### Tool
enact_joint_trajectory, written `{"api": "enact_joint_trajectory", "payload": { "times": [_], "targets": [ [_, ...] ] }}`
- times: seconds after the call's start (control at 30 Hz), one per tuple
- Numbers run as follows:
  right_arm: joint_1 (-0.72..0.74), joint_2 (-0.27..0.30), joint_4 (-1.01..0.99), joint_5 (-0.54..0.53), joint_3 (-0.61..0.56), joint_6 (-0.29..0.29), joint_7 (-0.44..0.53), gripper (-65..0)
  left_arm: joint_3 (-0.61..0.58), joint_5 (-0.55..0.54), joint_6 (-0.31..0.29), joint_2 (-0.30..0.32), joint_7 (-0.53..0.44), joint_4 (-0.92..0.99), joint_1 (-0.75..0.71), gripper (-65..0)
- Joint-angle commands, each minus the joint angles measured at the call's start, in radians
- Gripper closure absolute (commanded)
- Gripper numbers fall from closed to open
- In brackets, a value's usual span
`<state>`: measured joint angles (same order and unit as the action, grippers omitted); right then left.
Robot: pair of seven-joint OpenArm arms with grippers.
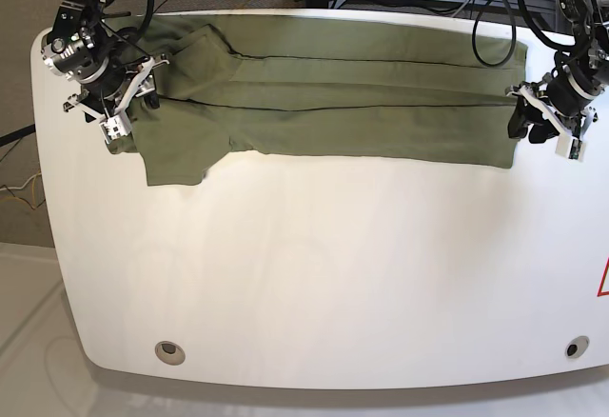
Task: Fold the T-shirt properly
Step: 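Lay the hem down onto the folded shirt and open both grippers, then raise both grippers slightly above the folded shirt's ends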
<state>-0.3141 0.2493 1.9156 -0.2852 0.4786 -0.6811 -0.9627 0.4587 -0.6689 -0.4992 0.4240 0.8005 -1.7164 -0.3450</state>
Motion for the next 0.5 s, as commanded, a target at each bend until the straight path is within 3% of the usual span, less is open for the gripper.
{"api": "enact_joint_trajectory", "payload": {
  "times": [0.0,0.27,0.47],
  "targets": [
    [0.003,0.014,0.011,-0.006,0.009,0.002,0.026,-34.8,0.014,-0.006,-0.004,0.016,-0.061,-0.027,0.002,-31.5],
    [0.024,-0.002,0.005,-0.017,0.004,0.005,0.038,-35.4,0.025,-0.004,-0.011,0.006,-0.099,-0.034,0.002,-36.3],
    [0.051,-0.028,-0.001,-0.014,0.002,0.011,0.047,-36.1,0.03,-0.003,-0.014,-0.002,-0.103,-0.037,0.005,-35.5]
  ]
}}
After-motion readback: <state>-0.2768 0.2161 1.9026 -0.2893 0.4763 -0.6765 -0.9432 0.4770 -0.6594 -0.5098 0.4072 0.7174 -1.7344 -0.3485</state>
